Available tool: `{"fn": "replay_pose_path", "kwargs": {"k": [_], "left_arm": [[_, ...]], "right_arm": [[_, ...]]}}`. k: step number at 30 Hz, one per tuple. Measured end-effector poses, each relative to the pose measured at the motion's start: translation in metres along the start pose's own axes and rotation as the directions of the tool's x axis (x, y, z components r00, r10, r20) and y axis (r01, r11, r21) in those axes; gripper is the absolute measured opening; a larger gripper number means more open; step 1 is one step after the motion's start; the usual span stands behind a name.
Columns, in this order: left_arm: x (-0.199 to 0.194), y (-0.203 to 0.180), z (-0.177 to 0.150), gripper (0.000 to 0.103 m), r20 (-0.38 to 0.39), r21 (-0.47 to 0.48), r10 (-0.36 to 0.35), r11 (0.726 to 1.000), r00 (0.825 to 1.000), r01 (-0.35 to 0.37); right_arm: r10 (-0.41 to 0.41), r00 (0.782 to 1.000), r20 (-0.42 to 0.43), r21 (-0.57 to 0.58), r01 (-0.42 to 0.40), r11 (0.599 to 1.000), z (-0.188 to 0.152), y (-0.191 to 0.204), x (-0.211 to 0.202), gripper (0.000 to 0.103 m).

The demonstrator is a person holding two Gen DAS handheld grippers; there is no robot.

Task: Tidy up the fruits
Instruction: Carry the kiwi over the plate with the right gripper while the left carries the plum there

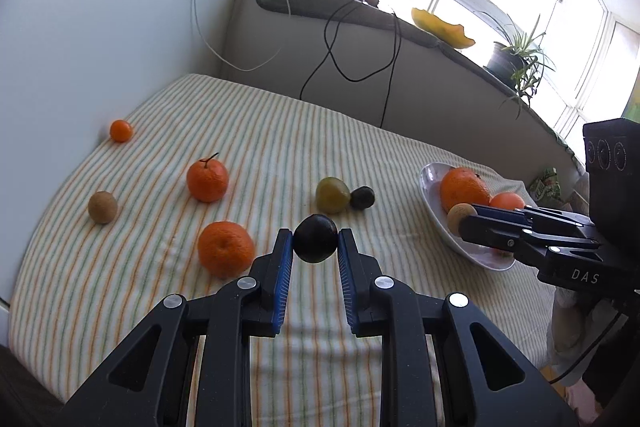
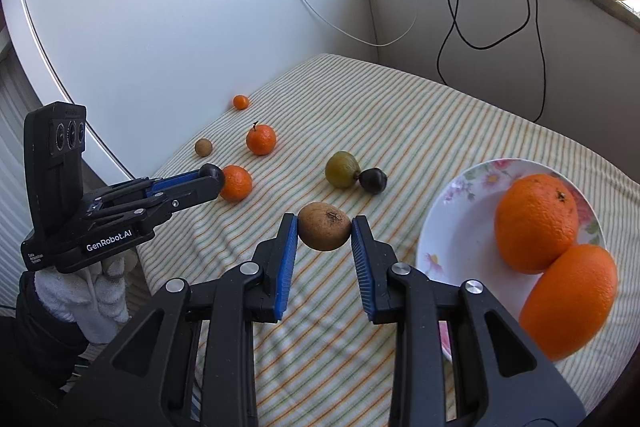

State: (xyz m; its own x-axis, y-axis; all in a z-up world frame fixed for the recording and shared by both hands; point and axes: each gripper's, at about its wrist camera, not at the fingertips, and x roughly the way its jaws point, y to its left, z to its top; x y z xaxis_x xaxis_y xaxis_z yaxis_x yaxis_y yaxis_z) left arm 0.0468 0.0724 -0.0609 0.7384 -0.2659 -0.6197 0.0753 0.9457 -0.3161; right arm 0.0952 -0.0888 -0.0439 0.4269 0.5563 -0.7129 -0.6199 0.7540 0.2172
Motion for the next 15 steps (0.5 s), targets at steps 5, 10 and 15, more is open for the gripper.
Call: {"fn": "replay_pose_path", "kwargs": {"k": [5,10,15], "left_arm": [[0.013,-0.025,0.005,0.021,-0.013,0.048,-0.046,0.998,0.999,0.046],[0.031,-0.046,0.008,0.021,-0.043,0.081,-0.088,0.993,0.995,0.091],[0.048,-0.070,0.011,0.021,-0.070,0.103,-0.132,0.985,0.989,0.139]], "right_arm": [[-0.042,0.999,0.022,0.025,0.042,0.999,-0.009,-0.018,-0.019,0.029],[-0.076,0.997,0.026,0.068,0.075,0.995,-0.019,-0.038,-0.029,0.029],[-0.100,0.995,0.023,0.098,0.097,0.991,-0.030,-0.051,-0.036,0.029]]}}
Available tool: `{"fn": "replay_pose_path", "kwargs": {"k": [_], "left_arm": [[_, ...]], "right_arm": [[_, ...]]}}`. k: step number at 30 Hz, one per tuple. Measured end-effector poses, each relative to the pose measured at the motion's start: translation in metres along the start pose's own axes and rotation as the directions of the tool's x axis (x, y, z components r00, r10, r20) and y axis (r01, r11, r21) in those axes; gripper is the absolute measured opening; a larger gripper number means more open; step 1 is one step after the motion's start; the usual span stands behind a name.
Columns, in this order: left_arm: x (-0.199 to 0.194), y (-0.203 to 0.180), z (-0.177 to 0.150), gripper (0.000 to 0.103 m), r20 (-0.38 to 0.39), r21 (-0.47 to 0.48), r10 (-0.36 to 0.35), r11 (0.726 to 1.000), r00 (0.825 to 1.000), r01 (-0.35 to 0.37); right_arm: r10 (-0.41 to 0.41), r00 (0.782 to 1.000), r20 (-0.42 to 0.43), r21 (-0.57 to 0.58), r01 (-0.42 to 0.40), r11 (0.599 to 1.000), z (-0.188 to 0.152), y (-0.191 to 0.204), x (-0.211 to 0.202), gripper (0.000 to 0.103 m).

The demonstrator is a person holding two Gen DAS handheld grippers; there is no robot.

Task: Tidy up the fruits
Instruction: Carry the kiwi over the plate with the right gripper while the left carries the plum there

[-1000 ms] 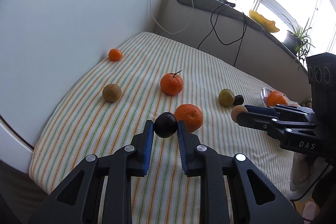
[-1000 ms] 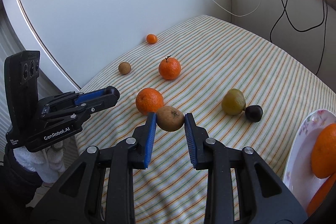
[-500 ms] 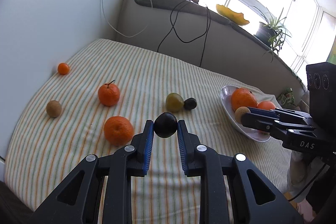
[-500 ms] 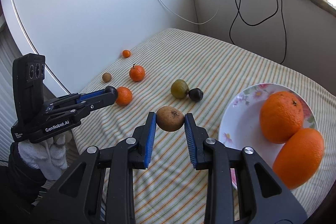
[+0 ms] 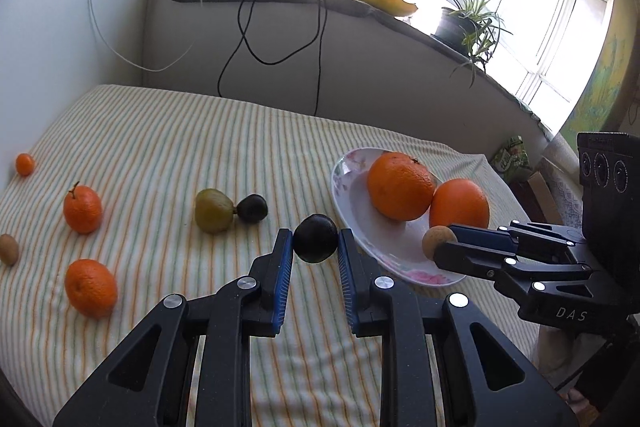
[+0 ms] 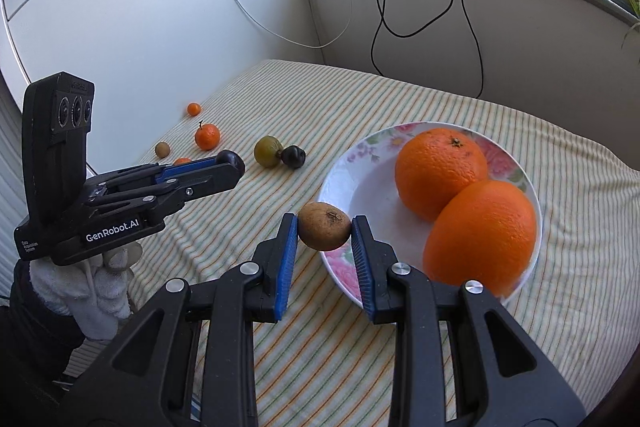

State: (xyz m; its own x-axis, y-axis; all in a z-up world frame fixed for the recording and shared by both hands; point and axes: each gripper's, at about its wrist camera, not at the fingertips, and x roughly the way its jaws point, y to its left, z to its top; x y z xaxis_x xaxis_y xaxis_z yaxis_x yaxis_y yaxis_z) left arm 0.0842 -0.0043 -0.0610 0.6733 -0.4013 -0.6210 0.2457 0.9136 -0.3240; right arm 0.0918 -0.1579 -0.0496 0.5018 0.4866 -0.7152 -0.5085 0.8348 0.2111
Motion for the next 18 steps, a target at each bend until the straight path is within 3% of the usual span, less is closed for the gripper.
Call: {"fn": "replay_pose_path", "kwargs": {"k": [18], "left_arm": [[0.040,-0.034,0.014,0.021,-0.068,0.037,-0.065,0.997,0.996,0.068]], "right_arm": [[-0.104,0.994,0.010,-0.051,0.105,0.993,-0.011,-0.009,-0.004,0.029]]}}
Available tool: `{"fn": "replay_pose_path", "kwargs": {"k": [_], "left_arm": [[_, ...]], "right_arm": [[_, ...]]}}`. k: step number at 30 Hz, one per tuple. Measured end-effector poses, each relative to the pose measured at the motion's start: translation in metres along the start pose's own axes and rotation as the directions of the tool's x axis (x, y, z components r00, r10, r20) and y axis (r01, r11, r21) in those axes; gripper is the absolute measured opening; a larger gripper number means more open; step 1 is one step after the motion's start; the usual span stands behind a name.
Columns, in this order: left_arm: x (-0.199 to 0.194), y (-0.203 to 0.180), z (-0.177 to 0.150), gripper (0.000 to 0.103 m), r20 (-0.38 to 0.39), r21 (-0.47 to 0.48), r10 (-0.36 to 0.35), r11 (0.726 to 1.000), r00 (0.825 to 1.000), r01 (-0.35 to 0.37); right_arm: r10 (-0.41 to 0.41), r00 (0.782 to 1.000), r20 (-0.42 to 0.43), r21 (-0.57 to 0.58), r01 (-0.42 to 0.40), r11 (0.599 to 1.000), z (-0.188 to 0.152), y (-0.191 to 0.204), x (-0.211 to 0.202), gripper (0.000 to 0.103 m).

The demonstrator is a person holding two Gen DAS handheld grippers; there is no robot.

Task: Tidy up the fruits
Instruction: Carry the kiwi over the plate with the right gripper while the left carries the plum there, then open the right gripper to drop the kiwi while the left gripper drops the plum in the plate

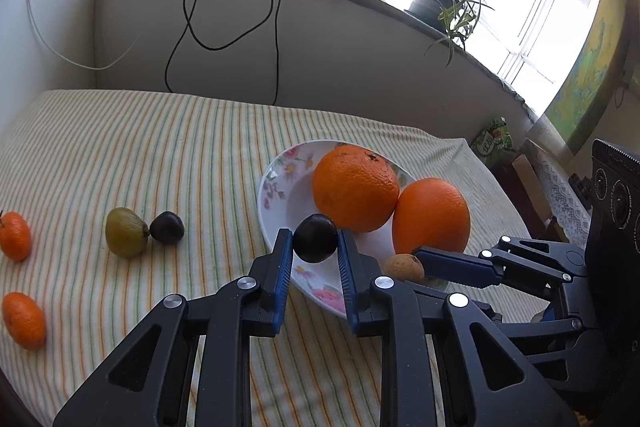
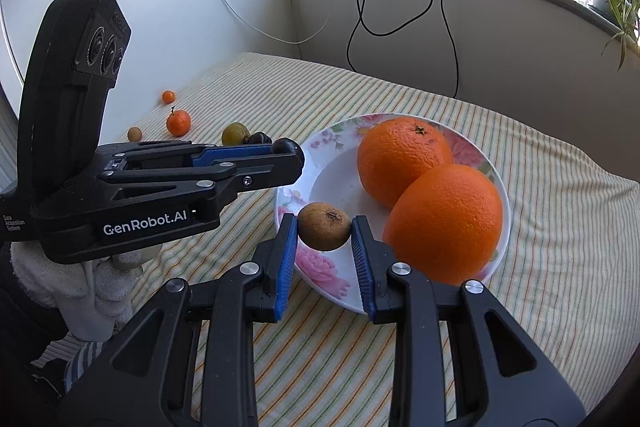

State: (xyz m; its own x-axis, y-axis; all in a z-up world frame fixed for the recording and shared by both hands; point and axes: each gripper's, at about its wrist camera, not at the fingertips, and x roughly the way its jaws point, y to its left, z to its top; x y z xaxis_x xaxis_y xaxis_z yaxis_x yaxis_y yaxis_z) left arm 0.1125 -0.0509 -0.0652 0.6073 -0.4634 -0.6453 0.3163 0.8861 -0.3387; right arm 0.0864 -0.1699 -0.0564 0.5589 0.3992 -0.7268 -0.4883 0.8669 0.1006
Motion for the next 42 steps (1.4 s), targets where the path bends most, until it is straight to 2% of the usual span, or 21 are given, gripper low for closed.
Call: {"fn": "replay_pose_path", "kwargs": {"k": [12,14,15,18,21,42], "left_arm": [[0.004,-0.009,0.002,0.023,-0.001,0.013,-0.004,1.000,1.000,0.004],[0.004,-0.010,0.003,0.043,-0.001,0.020,0.006,1.000,1.000,-0.006],[0.004,-0.010,0.003,0.044,0.002,0.020,0.008,1.000,1.000,-0.008],[0.003,-0.010,0.003,0.044,0.006,0.021,0.013,1.000,1.000,-0.013],[0.001,-0.009,0.004,0.044,0.010,0.020,0.015,1.000,1.000,-0.015],[-0.012,-0.003,0.001,0.044,0.032,0.002,0.029,1.000,0.999,-0.029]], "right_arm": [[-0.035,0.999,0.005,-0.029,0.036,0.999,0.000,-0.001,0.001,0.030],[-0.041,0.999,0.006,-0.038,0.041,0.998,-0.002,0.000,0.000,0.030],[-0.044,0.999,0.005,-0.039,0.044,0.998,-0.002,0.000,0.000,0.033],[-0.031,0.999,0.013,-0.030,0.032,0.999,-0.002,-0.001,-0.002,0.044],[-0.052,0.998,0.023,-0.047,0.053,0.998,-0.002,0.002,-0.004,0.047],[-0.044,0.999,0.008,-0.035,0.044,0.998,-0.001,0.004,-0.005,0.048]]}}
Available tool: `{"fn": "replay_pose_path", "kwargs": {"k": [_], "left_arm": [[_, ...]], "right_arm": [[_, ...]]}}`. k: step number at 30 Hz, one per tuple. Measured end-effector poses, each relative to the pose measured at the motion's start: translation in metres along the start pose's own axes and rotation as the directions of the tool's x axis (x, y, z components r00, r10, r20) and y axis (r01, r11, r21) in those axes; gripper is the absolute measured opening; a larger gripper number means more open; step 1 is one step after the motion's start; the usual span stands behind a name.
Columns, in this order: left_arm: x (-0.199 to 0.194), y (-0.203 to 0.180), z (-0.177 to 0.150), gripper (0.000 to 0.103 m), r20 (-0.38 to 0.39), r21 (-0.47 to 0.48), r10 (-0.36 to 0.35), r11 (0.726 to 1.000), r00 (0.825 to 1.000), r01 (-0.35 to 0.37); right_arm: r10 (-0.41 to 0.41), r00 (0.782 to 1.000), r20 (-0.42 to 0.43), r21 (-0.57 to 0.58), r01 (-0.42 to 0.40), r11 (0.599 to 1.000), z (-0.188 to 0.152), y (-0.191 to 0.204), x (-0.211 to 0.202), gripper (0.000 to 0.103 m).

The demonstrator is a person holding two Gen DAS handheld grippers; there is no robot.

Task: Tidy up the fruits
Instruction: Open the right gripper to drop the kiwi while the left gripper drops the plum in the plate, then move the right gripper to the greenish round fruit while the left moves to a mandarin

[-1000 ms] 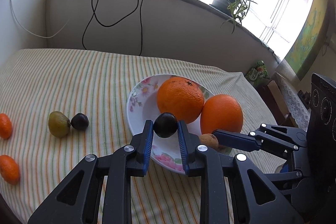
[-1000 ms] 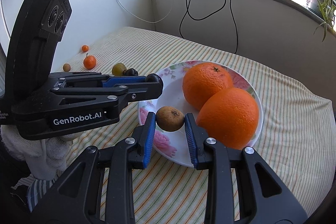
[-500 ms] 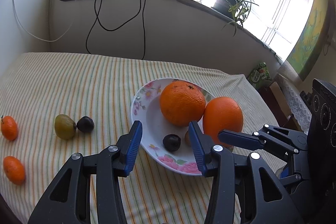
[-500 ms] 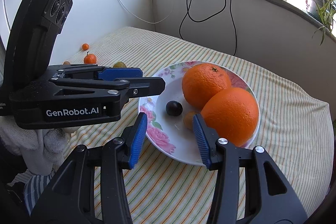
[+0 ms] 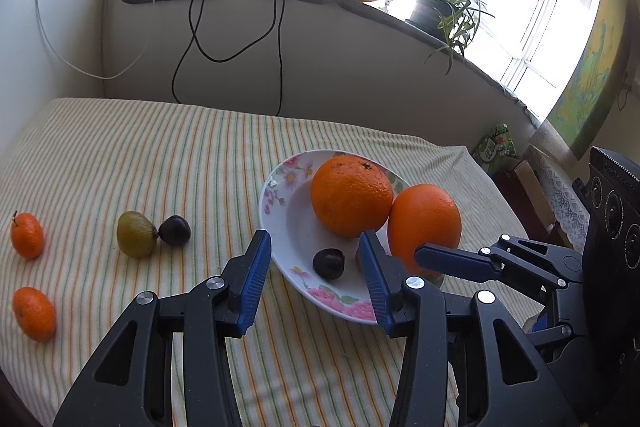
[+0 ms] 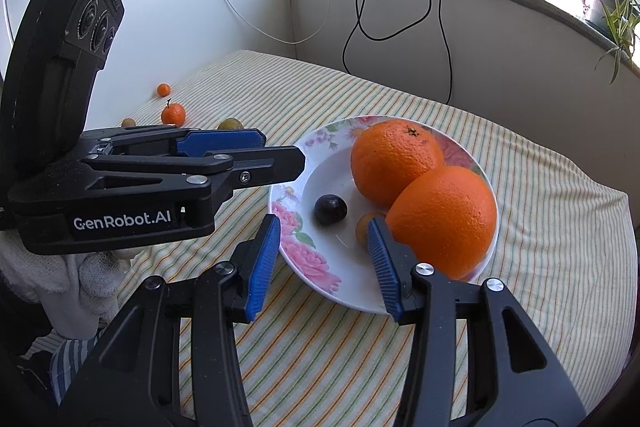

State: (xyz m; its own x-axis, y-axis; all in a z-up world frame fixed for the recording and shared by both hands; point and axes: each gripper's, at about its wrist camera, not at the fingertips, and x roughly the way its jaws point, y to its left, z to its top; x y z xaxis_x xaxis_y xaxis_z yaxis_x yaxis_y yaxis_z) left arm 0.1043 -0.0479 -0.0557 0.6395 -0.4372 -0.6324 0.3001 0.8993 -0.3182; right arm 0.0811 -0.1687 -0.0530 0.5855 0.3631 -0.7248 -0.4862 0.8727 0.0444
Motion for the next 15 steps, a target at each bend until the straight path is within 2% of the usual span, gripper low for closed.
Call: {"fn": "replay_pose_path", "kwargs": {"k": [15], "left_arm": [[-0.028,0.027,-0.004,0.044,0.038,-0.044,0.052,0.998,0.998,-0.050]], "right_arm": [[0.030,1.000,-0.002,-0.009,-0.030,1.000,0.009,0.020,0.006,0.048]]}}
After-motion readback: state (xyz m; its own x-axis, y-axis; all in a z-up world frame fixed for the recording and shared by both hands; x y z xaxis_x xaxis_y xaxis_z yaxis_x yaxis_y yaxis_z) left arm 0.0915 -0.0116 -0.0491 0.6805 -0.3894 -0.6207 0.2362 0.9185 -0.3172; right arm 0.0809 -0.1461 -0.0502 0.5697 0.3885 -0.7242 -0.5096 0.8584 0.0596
